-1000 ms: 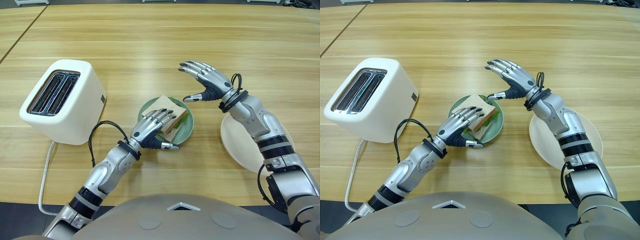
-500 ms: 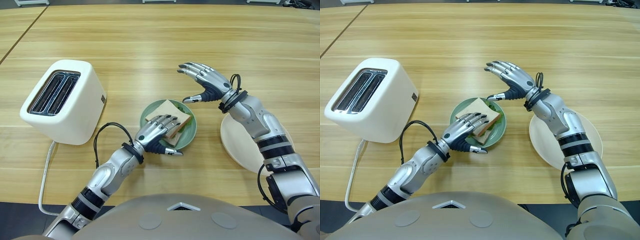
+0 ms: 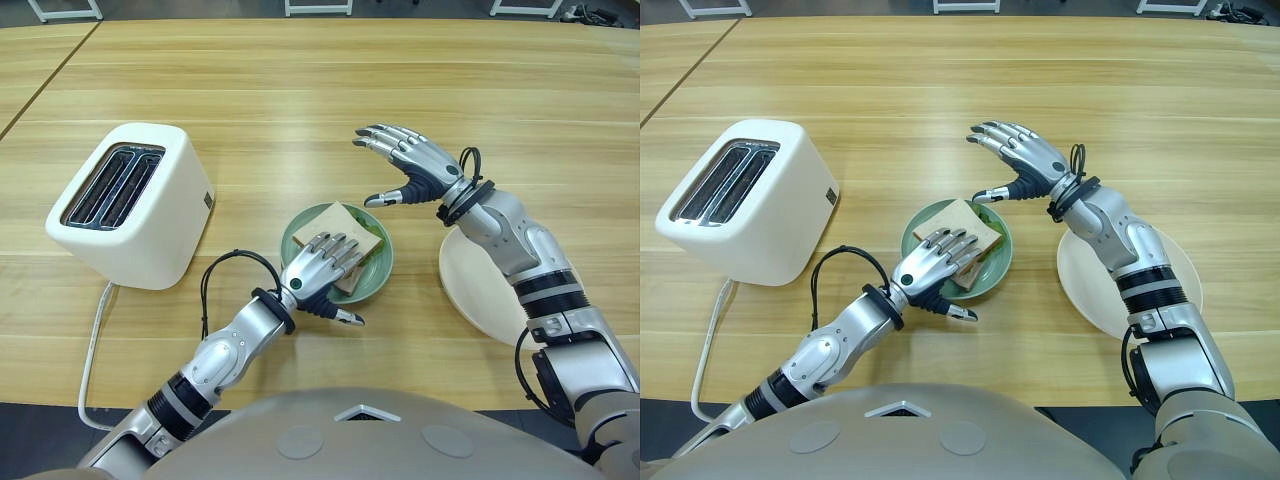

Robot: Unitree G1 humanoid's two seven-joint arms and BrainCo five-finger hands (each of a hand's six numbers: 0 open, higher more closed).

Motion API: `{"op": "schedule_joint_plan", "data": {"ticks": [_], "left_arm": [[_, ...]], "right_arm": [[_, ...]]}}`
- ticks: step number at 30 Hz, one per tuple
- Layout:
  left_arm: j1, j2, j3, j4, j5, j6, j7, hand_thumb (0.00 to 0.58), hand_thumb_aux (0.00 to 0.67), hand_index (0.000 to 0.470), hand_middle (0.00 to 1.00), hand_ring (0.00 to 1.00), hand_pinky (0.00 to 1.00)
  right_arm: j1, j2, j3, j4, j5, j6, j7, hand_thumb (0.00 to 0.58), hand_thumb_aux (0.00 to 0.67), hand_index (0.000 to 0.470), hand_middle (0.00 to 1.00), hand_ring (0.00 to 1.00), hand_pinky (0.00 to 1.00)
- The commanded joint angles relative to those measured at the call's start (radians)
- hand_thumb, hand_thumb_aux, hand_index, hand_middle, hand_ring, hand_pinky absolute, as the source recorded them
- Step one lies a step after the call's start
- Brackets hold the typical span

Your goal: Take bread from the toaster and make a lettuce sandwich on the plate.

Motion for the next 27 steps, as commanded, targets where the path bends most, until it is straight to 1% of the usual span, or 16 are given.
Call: {"op": "schedule_joint_plan", "data": {"ticks": [1,4,6,9,11,13,14,15,16,17,18,19,21,23,25,27], "left_arm": [[0.058,0.057,-0.028,0.093,0.027,0.013,-0.068,0.000,0.000,0.000,0.00,0.00,0.00],[0.058,0.068,0.026,-0.017,0.021,0.029,-0.033,0.000,0.000,0.000,0.00,0.00,0.00],[0.061,0.078,0.086,-0.151,0.008,0.034,-0.004,0.000,0.000,0.000,0.00,0.00,0.00],[0.078,0.093,0.177,-0.356,-0.028,0.019,0.000,0.000,0.000,0.000,0.00,0.00,0.00],[0.114,0.109,0.250,-0.461,-0.116,0.006,-0.025,0.000,0.000,0.000,0.00,0.00,0.00],[0.176,0.135,0.315,-0.501,-0.240,-0.011,-0.054,0.000,0.000,0.000,0.00,0.00,0.00],[0.209,0.150,0.343,-0.505,-0.294,-0.025,-0.063,0.000,0.000,0.000,0.00,0.00,0.00],[0.249,0.168,0.377,-0.508,-0.352,-0.044,-0.063,0.000,0.000,0.000,0.00,0.00,0.00],[0.300,0.196,0.416,-0.512,-0.410,-0.064,-0.074,0.000,0.000,0.000,0.00,0.00,0.00],[0.346,0.219,0.449,-0.514,-0.460,-0.083,-0.085,0.244,0.160,0.112,0.10,0.10,0.10],[0.387,0.238,0.481,-0.515,-0.503,-0.099,-0.096,0.470,0.378,0.265,0.73,0.73,0.73],[0.431,0.266,0.514,-0.515,-0.554,-0.122,-0.118,0.580,0.670,0.470,1.00,1.00,1.00],[0.524,0.330,0.590,-0.502,-0.647,-0.181,-0.156,0.580,0.670,0.470,1.00,1.00,1.00],[0.586,0.373,0.663,-0.488,-0.719,-0.229,-0.187,0.580,0.670,0.470,1.00,1.00,1.00],[0.618,0.395,0.705,-0.470,-0.778,-0.277,-0.210,0.580,0.670,0.470,1.00,1.00,1.00],[0.622,0.413,0.701,-0.441,-0.820,-0.317,-0.249,0.580,0.670,0.470,1.00,1.00,1.00]], "right_arm": [[-0.010,-0.003,0.010,-0.005,-0.005,0.000,0.008,0.000,0.000,0.000,0.00,0.00,0.00],[-0.010,-0.003,0.009,-0.006,-0.006,0.001,0.007,0.000,0.000,0.000,0.00,0.00,0.00],[-0.011,-0.003,0.007,-0.008,-0.005,0.002,0.006,0.000,0.000,0.000,0.00,0.00,0.00],[-0.011,-0.007,-0.005,-0.015,0.013,-0.002,0.007,0.000,0.000,0.000,0.00,0.00,0.00],[-0.003,-0.025,-0.033,-0.045,0.094,-0.016,0.051,0.000,0.000,0.000,0.00,0.00,0.00],[0.034,-0.075,-0.048,-0.106,0.207,-0.050,0.139,0.000,0.000,0.000,0.00,0.00,0.00],[0.057,-0.103,-0.052,-0.137,0.253,-0.070,0.181,0.000,0.000,0.000,0.47,0.47,0.47],[0.093,-0.140,-0.060,-0.179,0.304,-0.086,0.226,0.000,0.000,0.000,0.60,0.60,0.60],[0.136,-0.186,-0.068,-0.230,0.370,-0.098,0.282,0.355,0.252,0.177,1.00,1.00,1.00],[0.174,-0.226,-0.076,-0.275,0.431,-0.103,0.332,0.549,0.515,0.361,1.00,1.00,1.00],[0.205,-0.258,-0.085,-0.314,0.482,-0.104,0.373,0.580,0.670,0.470,1.00,1.00,1.00],[0.240,-0.293,-0.097,-0.352,0.536,-0.101,0.417,0.580,0.670,0.470,1.00,1.00,1.00],[0.318,-0.361,-0.111,-0.425,0.631,-0.095,0.503,0.580,0.670,0.470,1.00,1.00,1.00],[0.382,-0.404,-0.097,-0.472,0.682,-0.089,0.576,0.580,0.670,0.470,1.00,1.00,1.00],[0.417,-0.413,-0.074,-0.490,0.690,-0.084,0.627,0.580,0.670,0.470,1.00,1.00,1.00],[0.429,-0.394,-0.033,-0.500,0.676,-0.068,0.671,0.580,0.670,0.470,1.00,1.00,1.00]]}}
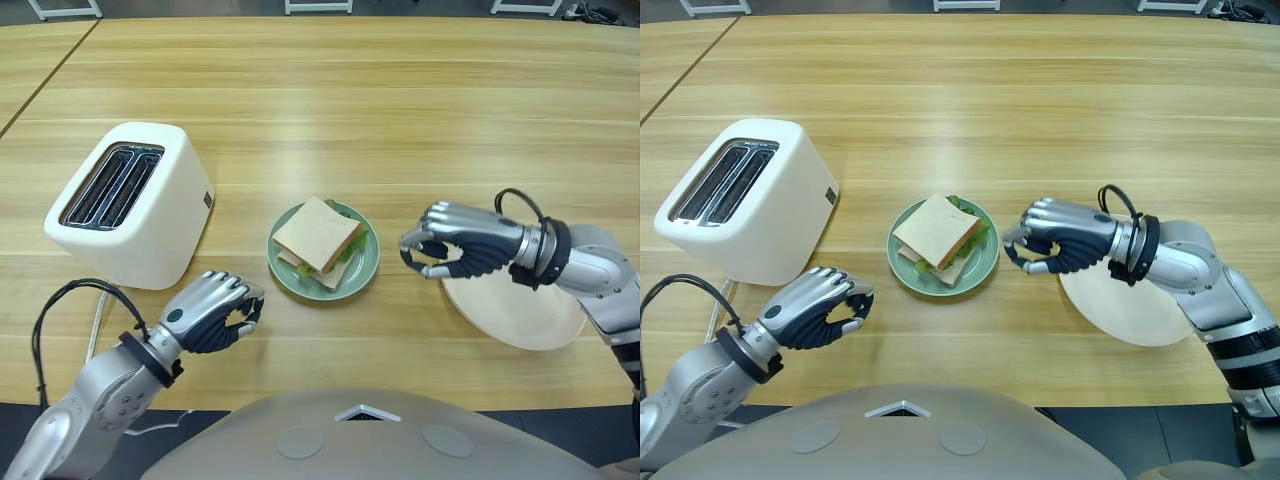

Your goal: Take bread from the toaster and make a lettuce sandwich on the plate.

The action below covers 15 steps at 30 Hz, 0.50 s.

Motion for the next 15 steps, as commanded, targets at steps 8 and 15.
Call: {"op": "schedule_joint_plan", "data": {"ticks": [8,15], "left_arm": [[-0.263,-0.084,-0.256,0.300,0.061,-0.041,-0.182,0.580,0.670,0.470,1.00,1.00,1.00],[-0.399,-0.151,-0.355,0.457,0.104,-0.016,-0.196,0.580,0.670,0.470,1.00,1.00,1.00]], "right_arm": [[-0.006,0.152,0.218,0.191,-0.341,0.034,0.054,0.580,0.670,0.470,1.00,1.00,1.00],[-0.015,0.255,0.274,0.273,-0.506,0.046,-0.030,0.580,0.670,0.470,1.00,1.00,1.00]]}}
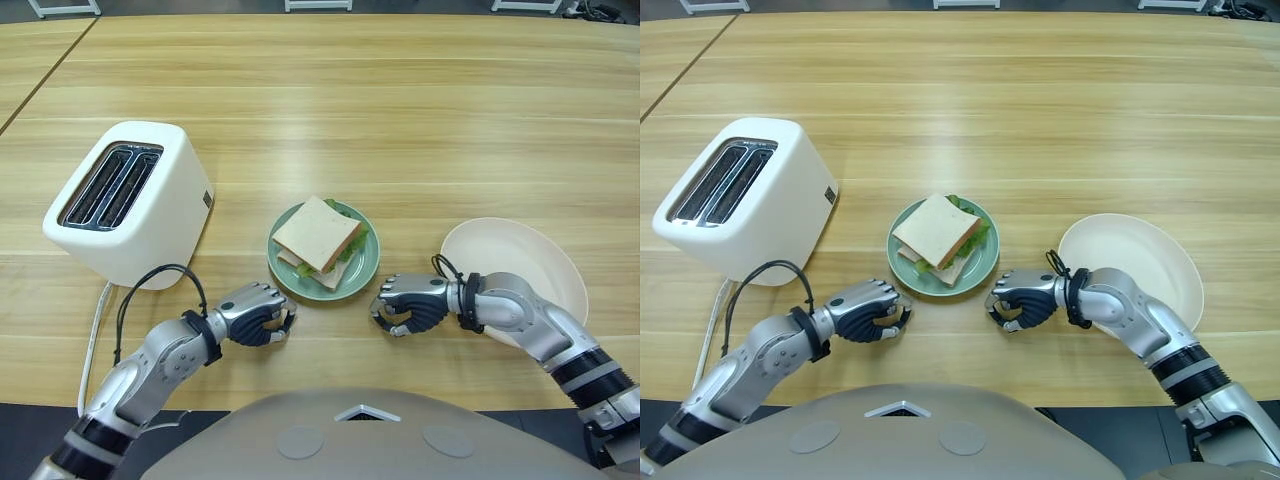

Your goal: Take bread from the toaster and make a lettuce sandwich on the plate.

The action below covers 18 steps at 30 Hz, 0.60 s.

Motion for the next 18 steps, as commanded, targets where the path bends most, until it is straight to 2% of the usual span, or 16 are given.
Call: {"op": "schedule_joint_plan", "data": {"ticks": [1,9,18], "left_arm": [[-0.045,-0.019,-0.030,0.092,0.042,0.027,0.000,0.580,0.670,0.470,1.00,1.00,1.00],[-0.191,-0.083,-0.037,0.230,0.018,0.051,0.049,0.580,0.670,0.470,1.00,1.00,1.00],[-0.502,-0.135,-0.056,0.617,0.016,0.001,0.167,0.580,0.670,0.470,1.00,1.00,1.00]], "right_arm": [[-0.034,0.053,0.029,0.078,-0.105,0.021,-0.055,0.580,0.670,0.470,1.00,1.00,1.00],[-0.214,0.162,0.063,0.277,-0.228,0.050,-0.197,0.580,0.670,0.470,1.00,1.00,1.00],[-0.482,0.254,0.118,0.605,-0.288,0.006,-0.334,0.580,0.670,0.470,1.00,1.00,1.00]]}}
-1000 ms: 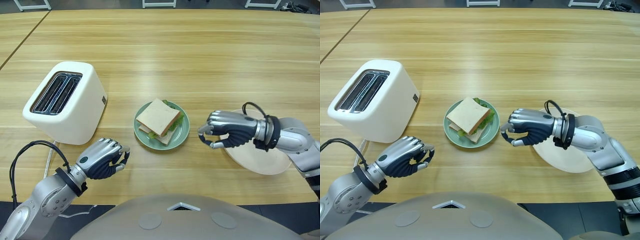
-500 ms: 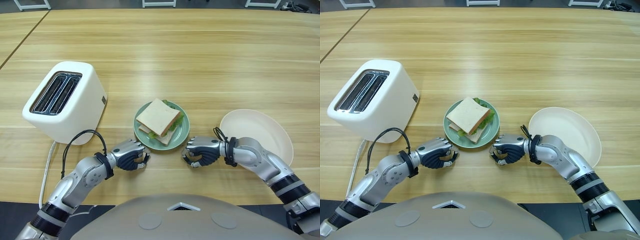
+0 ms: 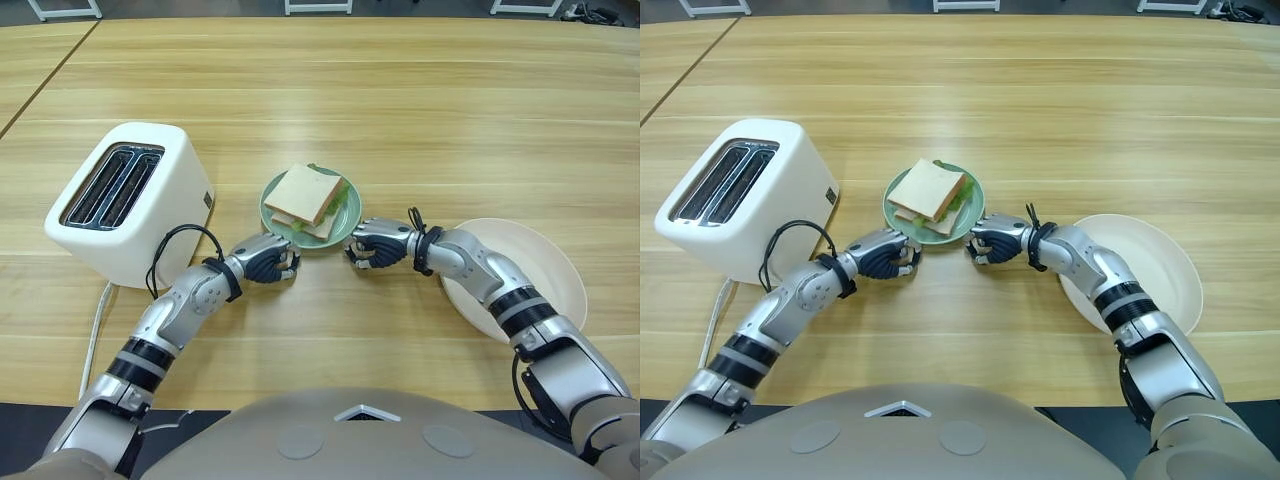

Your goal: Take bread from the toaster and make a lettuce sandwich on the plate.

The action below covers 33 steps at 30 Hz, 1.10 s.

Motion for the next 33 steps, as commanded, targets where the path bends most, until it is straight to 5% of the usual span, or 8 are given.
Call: {"op": "schedule_joint_plan", "data": {"ticks": [1,9,10,11,12,13,19,33], "left_arm": [[-0.105,0.009,-0.014,0.197,0.029,-0.012,0.042,0.580,0.670,0.470,1.00,1.00,1.00],[-0.138,0.018,-0.028,0.265,0.017,-0.082,0.123,0.580,0.670,0.470,1.00,1.00,1.00],[-0.103,0.030,-0.017,0.206,0.014,-0.083,0.129,0.501,0.423,0.297,1.00,1.00,1.00],[-0.057,0.043,0.001,0.130,-0.001,-0.082,0.129,0.000,0.000,0.000,0.53,0.53,0.53],[-0.005,0.054,0.024,0.039,-0.018,-0.081,0.130,0.000,0.000,0.000,0.00,0.00,0.00],[0.061,0.062,0.055,-0.074,-0.064,-0.079,0.120,0.000,0.000,0.000,0.00,0.00,0.00],[0.418,-0.010,0.283,-0.653,-0.417,-0.047,0.162,0.000,0.000,0.000,0.00,0.00,0.00],[0.437,-0.154,0.313,-0.430,-0.766,-0.208,0.049,0.000,0.000,0.000,0.00,0.00,0.00]], "right_arm": [[-0.073,0.027,0.040,0.128,-0.059,-0.002,-0.035,0.580,0.670,0.470,1.00,1.00,1.00],[-0.104,0.034,0.040,0.133,-0.074,-0.025,-0.136,0.580,0.670,0.470,0.98,0.98,0.98],[-0.089,0.022,0.024,0.092,-0.069,-0.026,-0.153,0.553,0.525,0.369,0.96,0.96,0.96],[-0.067,0.005,0.001,0.039,-0.063,-0.027,-0.173,0.400,0.297,0.208,0.85,0.85,0.85],[-0.038,-0.014,-0.032,-0.027,-0.048,-0.026,-0.189,0.000,0.000,0.000,0.59,0.59,0.59],[0.003,-0.038,-0.076,-0.115,-0.019,-0.020,-0.197,0.000,0.000,0.000,0.03,0.03,0.03],[0.262,-0.027,-0.310,-0.523,0.465,0.054,-0.154,0.000,0.000,0.000,0.00,0.00,0.00],[0.285,0.167,-0.347,-0.364,1.001,0.004,0.164,0.000,0.000,0.000,0.00,0.00,0.00]]}}
